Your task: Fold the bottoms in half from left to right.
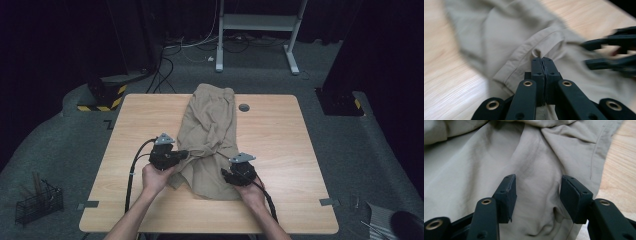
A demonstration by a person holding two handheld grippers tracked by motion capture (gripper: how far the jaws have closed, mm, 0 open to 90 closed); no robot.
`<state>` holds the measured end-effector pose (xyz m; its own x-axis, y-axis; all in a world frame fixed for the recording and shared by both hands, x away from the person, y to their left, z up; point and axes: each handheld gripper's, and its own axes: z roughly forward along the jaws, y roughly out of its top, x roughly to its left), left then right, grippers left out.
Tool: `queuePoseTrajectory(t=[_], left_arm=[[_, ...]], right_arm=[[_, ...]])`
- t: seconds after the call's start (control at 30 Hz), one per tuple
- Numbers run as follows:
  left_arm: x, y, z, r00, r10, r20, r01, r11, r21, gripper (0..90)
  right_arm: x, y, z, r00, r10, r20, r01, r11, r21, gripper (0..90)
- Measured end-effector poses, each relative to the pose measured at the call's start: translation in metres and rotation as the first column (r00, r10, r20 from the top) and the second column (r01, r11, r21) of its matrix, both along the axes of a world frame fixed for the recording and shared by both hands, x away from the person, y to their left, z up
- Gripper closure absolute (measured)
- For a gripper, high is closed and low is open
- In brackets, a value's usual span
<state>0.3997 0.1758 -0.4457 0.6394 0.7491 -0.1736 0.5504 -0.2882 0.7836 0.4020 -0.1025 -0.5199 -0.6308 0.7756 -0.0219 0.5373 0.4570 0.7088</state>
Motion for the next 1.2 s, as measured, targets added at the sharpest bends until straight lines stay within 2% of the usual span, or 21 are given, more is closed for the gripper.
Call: queuePoseTrajectory(t=[0.07,0.13,0.27,0.3,0.4,0.5,0.53,0.6,0.63,0.73,0.77,0.8,0.87,0.93,0.97,1.0,1.03,1.07,1.1,1.2], left_arm=[[-0.01,-0.011,0.007,0.9989,-0.045,0.016,0.045,0.9989,-0.014,88.8],[-0.017,-0.024,0.007,0.9958,-0.089,0.021,0.089,0.996,0.003,88.8],[-0.021,-0.046,-0.012,0.9894,-0.144,-0.018,0.145,0.9878,0.057,88.8],[-0.019,-0.052,-0.022,0.9882,-0.147,-0.042,0.15,0.9864,0.068,88.8],[-0.013,-0.06,-0.041,0.9854,-0.143,-0.093,0.152,0.9834,0.099,88.8],[-0.005,-0.067,-0.059,0.9831,-0.122,-0.136,0.144,0.9754,0.166,88.8],[-0.002,-0.067,-0.063,0.9833,-0.118,-0.138,0.14,0.9769,0.161,88.8],[0.005,-0.065,-0.064,0.9829,-0.099,-0.155,0.121,0.9827,0.14,89.0],[0.01,-0.065,-0.063,0.9848,-0.087,-0.15,0.111,0.9814,0.157,88.9],[0.017,-0.065,-0.058,0.9868,-0.066,-0.148,0.09,0.9826,0.162,89.0],[0.015,-0.066,-0.053,0.9879,-0.068,-0.139,0.087,0.9873,0.133,89.0],[0.013,-0.067,-0.048,0.9891,-0.076,-0.126,0.091,0.9888,0.118,89.0],[0.003,-0.073,-0.033,0.9896,-0.12,-0.08,0.129,0.9852,0.114,89.0],[-0.008,-0.083,-0.019,0.9857,-0.165,-0.036,0.168,0.98,0.107,89.0],[-0.013,-0.09,-0.013,0.9794,-0.201,-0.02,0.202,0.9726,0.115,89.0],[-0.017,-0.096,-0.012,0.9758,-0.218,-0.017,0.219,0.9689,0.116,89.0],[-0.019,-0.102,-0.012,0.9713,-0.237,-0.014,0.237,0.9626,0.131,88.9],[-0.021,-0.11,-0.014,0.9659,-0.259,-0.01,0.257,0.9531,0.16,88.9],[-0.02,-0.12,-0.023,0.962,-0.272,-0.024,0.271,0.943,0.193,88.8],[-0.012,-0.125,-0.042,0.9635,-0.251,-0.092,0.265,0.946,0.187,88.0]], right_arm=[[-0.005,-0.001,0.003,0.9999,0.01,0.007,-0.01,1.0,-0.002,45.6],[-0.012,-0.005,0.008,0.9995,0.014,0.029,-0.014,1.0,0.015,46.0],[-0.023,-0.018,0.011,0.9992,-0.011,0.039,0.009,0.999,0.032,47.7],[-0.024,-0.021,0.011,0.9992,-0.013,0.036,0.012,1.0,0.028,47.8],[-0.026,-0.03,0.005,0.9994,-0.03,0.015,0.03,1.0,0.009,47.8],[-0.026,-0.034,0.0,0.9991,-0.042,0.0,0.042,0.999,0.006,48.1],[-0.025,-0.034,-0.001,0.9991,-0.043,-0.004,0.043,0.999,0.015,48.0],[-0.023,-0.033,-0.001,0.9992,-0.039,0.002,0.039,0.999,0.014,48.1],[-0.022,-0.032,-0.001,0.9991,-0.043,-0.004,0.043,0.999,0.016,48.0],[-0.013,-0.028,-0.001,0.9992,-0.04,0.003,0.04,0.999,0.019,48.0],[-0.01,-0.027,-0.001,0.9992,-0.041,0.002,0.041,0.999,0.019,48.0],[-0.006,-0.026,-0.001,0.9991,-0.041,0.003,0.041,0.999,0.019,48.0],[-0.003,-0.024,-0.001,0.9993,-0.036,0.0,0.036,0.999,0.013,48.0],[-0.001,-0.023,0.0,0.9993,-0.038,-0.005,0.038,0.999,0.012,48.1],[-0.001,-0.023,0.0,0.9995,-0.032,-0.003,0.032,0.999,0.01,48.1],[0.0,-0.023,0.0,0.9995,-0.032,-0.003,0.032,0.999,0.01,48.1],[0.0,-0.023,-0.001,0.9995,-0.032,-0.002,0.032,0.999,0.011,48.1],[0.0,-0.023,-0.001,0.9995,-0.032,-0.002,0.032,0.999,0.01,48.1],[-0.001,-0.023,-0.001,0.9995,-0.032,-0.002,0.032,0.999,0.011,48.1],[-0.001,-0.024,-0.001,0.9994,-0.034,-0.001,0.034,0.999,0.015,48.1]])
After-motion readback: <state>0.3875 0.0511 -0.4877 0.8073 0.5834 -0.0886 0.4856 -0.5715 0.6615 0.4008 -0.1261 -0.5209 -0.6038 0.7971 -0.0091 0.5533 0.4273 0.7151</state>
